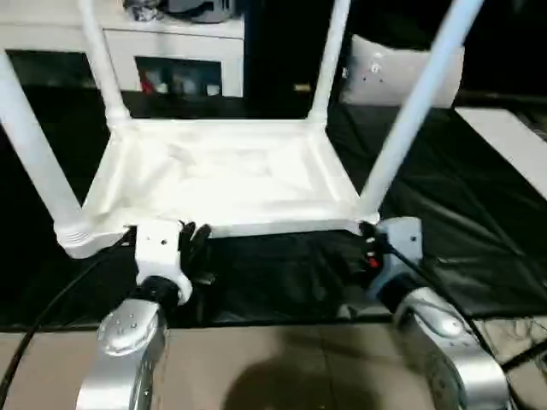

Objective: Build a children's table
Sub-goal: Rotate leg to tighten

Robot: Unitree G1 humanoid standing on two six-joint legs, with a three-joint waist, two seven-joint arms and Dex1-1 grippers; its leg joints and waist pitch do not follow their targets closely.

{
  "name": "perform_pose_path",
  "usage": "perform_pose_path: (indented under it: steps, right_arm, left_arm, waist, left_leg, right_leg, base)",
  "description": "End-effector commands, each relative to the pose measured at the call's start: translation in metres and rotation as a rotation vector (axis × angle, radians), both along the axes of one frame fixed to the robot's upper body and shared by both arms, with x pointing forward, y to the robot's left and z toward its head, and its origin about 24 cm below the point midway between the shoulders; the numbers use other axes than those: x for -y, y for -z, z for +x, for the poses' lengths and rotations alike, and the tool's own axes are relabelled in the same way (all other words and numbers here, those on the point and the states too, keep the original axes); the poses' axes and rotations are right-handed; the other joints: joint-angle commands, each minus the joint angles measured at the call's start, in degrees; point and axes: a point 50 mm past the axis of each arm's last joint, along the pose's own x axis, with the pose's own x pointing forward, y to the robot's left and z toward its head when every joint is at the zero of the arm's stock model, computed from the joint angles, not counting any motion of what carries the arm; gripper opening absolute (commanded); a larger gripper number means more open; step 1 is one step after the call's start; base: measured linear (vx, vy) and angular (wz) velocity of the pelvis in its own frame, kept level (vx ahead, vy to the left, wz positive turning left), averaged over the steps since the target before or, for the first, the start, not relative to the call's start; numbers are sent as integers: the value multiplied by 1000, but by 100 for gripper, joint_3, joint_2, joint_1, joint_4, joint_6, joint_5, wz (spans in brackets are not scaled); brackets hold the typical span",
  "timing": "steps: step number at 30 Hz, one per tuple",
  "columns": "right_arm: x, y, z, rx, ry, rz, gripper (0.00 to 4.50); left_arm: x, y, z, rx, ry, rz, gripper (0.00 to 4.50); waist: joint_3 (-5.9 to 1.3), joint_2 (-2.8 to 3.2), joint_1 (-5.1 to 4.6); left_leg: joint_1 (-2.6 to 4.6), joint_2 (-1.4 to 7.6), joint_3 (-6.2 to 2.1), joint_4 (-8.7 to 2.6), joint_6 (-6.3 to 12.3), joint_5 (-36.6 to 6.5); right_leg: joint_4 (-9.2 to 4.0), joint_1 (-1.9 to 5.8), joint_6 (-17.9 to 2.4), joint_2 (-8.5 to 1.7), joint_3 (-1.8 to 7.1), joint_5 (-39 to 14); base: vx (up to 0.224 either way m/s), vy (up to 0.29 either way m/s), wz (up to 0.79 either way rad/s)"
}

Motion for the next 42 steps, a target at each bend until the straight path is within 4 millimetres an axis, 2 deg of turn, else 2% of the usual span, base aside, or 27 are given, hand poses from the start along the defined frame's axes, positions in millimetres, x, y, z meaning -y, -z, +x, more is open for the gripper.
perform_pose_path:
  steps: [1,3,4,5,6,11,12,13,14,16,18,20,21,22,23,24,25,27,28,30,31,32,33,34,36,38,42]
  right_arm:
    - [-1,-4,-2,19,-33,3,450]
    - [-3,-4,-2,30,-43,0,450]
    - [-5,-3,-2,36,-58,-13,450]
    - [-5,-3,-2,36,-60,-14,450]
    - [-7,-2,-2,40,-71,-22,450]
    - [-11,0,0,47,-98,-38,450]
    - [-12,0,-1,41,-107,-36,450]
    - [-13,1,-2,34,-121,-39,450]
    - [-13,1,-2,34,-121,-39,450]
    - [-14,4,-4,31,-143,-58,450]
    - [-14,4,-4,31,-146,-61,450]
    - [-14,5,-4,30,-147,-55,450]
    - [-15,6,-4,32,-155,-55,450]
    - [-15,6,-4,32,-155,-56,450]
    - [-16,5,-4,37,-172,-55,450]
    - [-16,5,-4,40,-176,-56,450]
    - [-17,5,-4,42,-178,-57,450]
    - [-18,4,-4,45,-181,-53,450]
    - [-18,4,-4,47,-188,-48,450]
    - [-19,4,-5,47,-201,-41,450]
    - [-20,4,-6,48,-209,-36,450]
    - [-20,4,-6,49,-210,-35,450]
    - [-21,5,-7,50,-216,-31,450]
    - [-21,5,-7,50,-220,-29,450]
    - [-21,5,-7,51,-224,-29,450]
    - [-22,4,-7,54,-229,-29,450]
    - [-23,4,-6,58,-235,-31,450]
  left_arm:
    - [0,-3,-1,16,-7,10,134]
    - [0,-3,-1,14,-12,7,134]
    - [0,-3,-2,15,-8,6,134]
    - [0,-3,-2,15,-8,6,134]
    - [1,-4,-1,20,3,10,134]
    - [1,-5,-1,22,5,27,134]
    - [0,-5,-2,24,3,23,134]
    - [-2,-5,-3,26,-16,39,134]
    - [-2,-5,-3,26,-16,39,134]
    - [-5,-5,-4,40,-34,69,134]
    - [-5,-6,-4,49,-34,71,134]
    - [-5,-6,-5,72,-33,80,134]
    - [-6,-7,-5,92,-31,84,134]
    - [-6,-8,-5,93,-30,84,134]
    - [-6,-10,-5,115,-23,100,134]
    - [-6,-9,-5,112,-19,100,134]
    - [-7,-9,-5,107,-18,100,134]
    - [-7,-8,-5,105,-17,100,134]
    - [-7,-8,-6,105,-9,104,134]
    - [-6,-6,-8,96,6,102,134]
    - [-6,-5,-9,96,14,104,134]
    - [-6,-5,-9,97,16,105,134]
    - [-5,-4,-9,95,32,108,134]
    - [-5,-4,-8,96,39,108,134]
    - [-5,-4,-8,98,51,106,134]
    - [-6,-4,-6,102,54,114,134]
    - [-7,-5,-5,103,59,118,142]
  waist:
    - [-234,-49,-13]
    - [-237,-17,-5]
    - [-242,-67,-19]
    - [-250,-46,-7]
    - [-278,-65,-5]
    - [-290,-40,-17]
    - [-288,-46,-26]
    - [-298,-49,-29]
    - [-322,-53,-18]
    - [-330,-77,-4]
    - [-418,-69,31]
    - [-454,-96,38]
    - [-544,-91,5]
    - [-587,-119,-12]
    - [-615,-151,-25]
    - [-650,-202,-62]
    - [-603,-220,-23]
    - [-559,-239,6]
    - [-544,-230,21]
    - [-439,-212,32]
    - [-405,-196,43]
    - [-334,-182,44]
    - [-279,-166,61]
    - [-270,-193,55]
    - [-253,-169,72]
    - [-253,-144,80]
    - [-260,-160,84]
  left_leg:
    - [-108,521,-273,-671,-63,-1534]
    - [-116,533,-260,-669,-49,-1382]
    - [-164,540,-265,-682,-44,-1332]
    - [-160,544,-268,-680,-45,-1306]
    - [-138,552,-249,-680,-24,-1206]
    - [-1,554,-240,-755,-45,-2019]
    - [88,526,-191,-782,97,-2288]
    - [93,511,-172,-788,156,-2244]
    - [63,487,-128,-797,294,-1976]
    - [94,477,-68,-803,490,-1561]
    - [83,390,-2,-757,815,-639]
    - [78,366,-10,-681,1054,193]
    - [160,336,-106,-547,1564,2010]
    - [197,310,-152,-476,1701,2758]
    - [355,282,-221,-383,1768,4049]
    - [339,221,-234,-319,1696,4619]
    - [338,156,-191,-299,1442,5068]
    - [257,211,-180,-376,1077,4245]
    - [242,236,-174,-400,1019,3893]
    - [131,391,-187,-533,956,2136]
    - [111,440,-189,-566,944,1599]
    - [90,511,-185,-634,791,548]
    - [135,543,-159,-677,502,-440]
    - [130,540,-147,-683,386,-706]
    - [88,525,-137,-718,103,-1106]
    - [60,522,-145,-737,-21,-1276]
    - [15,491,-150,-739,-109,-1349]
  right_leg:
    - [-592,144,-176,-550,442,-3296]
    - [-592,116,-233,-556,460,-3239]
    - [-578,137,-250,-550,453,-3183]
    - [-566,134,-266,-553,456,-3143]
    - [-535,126,-356,-530,472,-2896]
    - [-514,157,-494,-454,410,-3138]
    - [-549,209,-654,-403,371,-3263]
    - [-552,242,-734,-392,375,-3208]
    - [-544,331,-919,-391,402,-2946]
    - [-520,400,-1187,-366,406,-2550]
    - [-461,580,-1482,-352,416,-1858]
    - [-359,558,-1604,-339,425,-1126]
    - [-63,421,-1697,-273,410,578]
    - [31,367,-1660,-247,434,1233]
    - [159,197,-1592,-204,517,2372]
    - [211,204,-1493,-176,601,2878]
    - [204,173,-1373,-153,704,3414]
    - [131,242,-1216,-147,820,2849]
    - [101,244,-1215,-163,834,2589]
    - [-36,265,-1309,-265,845,1100]
    - [-77,266,-1344,-295,845,649]
    - [-151,256,-1371,-315,842,-312]
    - [-247,209,-1329,-326,852,-1220]
    - [-274,201,-1275,-327,862,-1490]
    - [-319,173,-1011,-313,869,-2052]
    - [-341,145,-840,-300,862,-2289]
    - [-383,101,-562,-289,856,-2664]
  base:
    - [0,0,0]
    - [0,0,0]
    - [0,0,0]
    - [0,0,0]
    - [0,0,0]
    - [44,2,1]
    - [77,7,1]
    - [96,4,1]
    - [115,3,1]
    - [119,5,1]
    - [130,7,0]
    - [134,12,1]
    - [136,13,1]
    - [134,14,5]
    - [101,12,10]
    - [101,12,10]
    - [50,9,14]
    - [0,0,0]
    - [0,0,0]
    - [-75,-21,3]
    - [-116,-27,-1]
    - [-149,-35,5]
    - [-149,-35,5]
    - [-133,-43,9]
    - [-105,-44,6]
    - [-92,-37,3]
    - [-64,-27,2]
